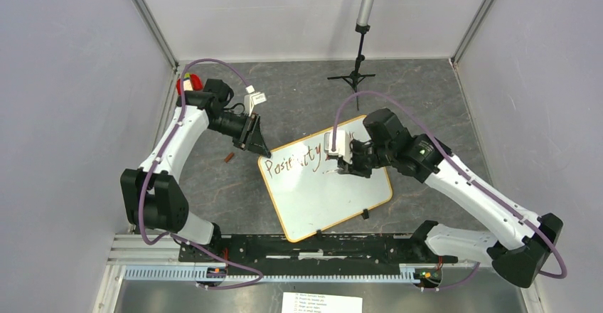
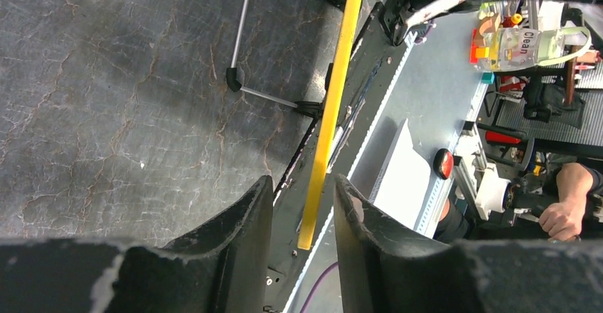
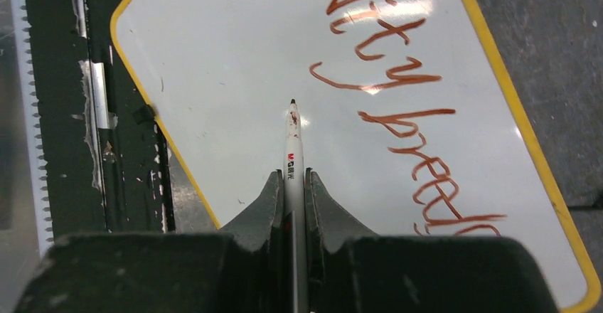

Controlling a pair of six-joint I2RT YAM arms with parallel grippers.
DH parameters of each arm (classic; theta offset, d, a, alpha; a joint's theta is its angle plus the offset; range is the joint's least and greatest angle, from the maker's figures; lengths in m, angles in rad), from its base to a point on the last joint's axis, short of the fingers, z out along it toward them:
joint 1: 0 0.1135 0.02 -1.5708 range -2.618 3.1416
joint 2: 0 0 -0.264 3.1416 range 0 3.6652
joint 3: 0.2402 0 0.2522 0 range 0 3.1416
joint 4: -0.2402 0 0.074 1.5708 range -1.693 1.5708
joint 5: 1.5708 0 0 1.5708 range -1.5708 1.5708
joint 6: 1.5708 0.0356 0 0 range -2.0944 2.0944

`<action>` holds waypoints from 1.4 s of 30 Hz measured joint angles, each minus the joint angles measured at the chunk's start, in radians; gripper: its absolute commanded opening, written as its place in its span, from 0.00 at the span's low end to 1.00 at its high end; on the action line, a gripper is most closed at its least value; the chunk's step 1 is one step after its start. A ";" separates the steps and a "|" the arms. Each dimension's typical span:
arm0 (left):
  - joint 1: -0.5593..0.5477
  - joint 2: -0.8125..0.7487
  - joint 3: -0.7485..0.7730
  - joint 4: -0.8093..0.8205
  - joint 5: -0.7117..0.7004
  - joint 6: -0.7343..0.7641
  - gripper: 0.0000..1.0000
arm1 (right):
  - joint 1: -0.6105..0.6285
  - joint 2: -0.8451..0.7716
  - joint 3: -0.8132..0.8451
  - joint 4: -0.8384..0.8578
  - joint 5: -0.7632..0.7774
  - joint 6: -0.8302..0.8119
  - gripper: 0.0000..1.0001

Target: Write a sentence on the whiteboard

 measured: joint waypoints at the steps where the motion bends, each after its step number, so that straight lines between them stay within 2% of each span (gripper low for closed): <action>1: 0.000 0.000 -0.002 0.000 0.000 0.000 0.44 | 0.016 0.000 -0.007 0.008 -0.003 0.002 0.00; 5: -0.004 0.000 -0.006 0.002 -0.009 0.000 0.43 | 0.074 0.002 -0.038 0.048 -0.003 0.008 0.00; 14: -0.011 0.001 -0.007 0.002 -0.015 0.000 0.30 | 0.226 0.042 -0.069 0.119 0.069 0.018 0.00; 25: -0.013 0.002 -0.007 0.001 -0.014 0.000 0.24 | 0.383 0.115 -0.076 0.161 0.260 0.017 0.00; 42: -0.013 0.012 -0.007 0.002 -0.014 0.000 0.22 | 0.427 0.135 -0.080 0.167 0.440 0.016 0.00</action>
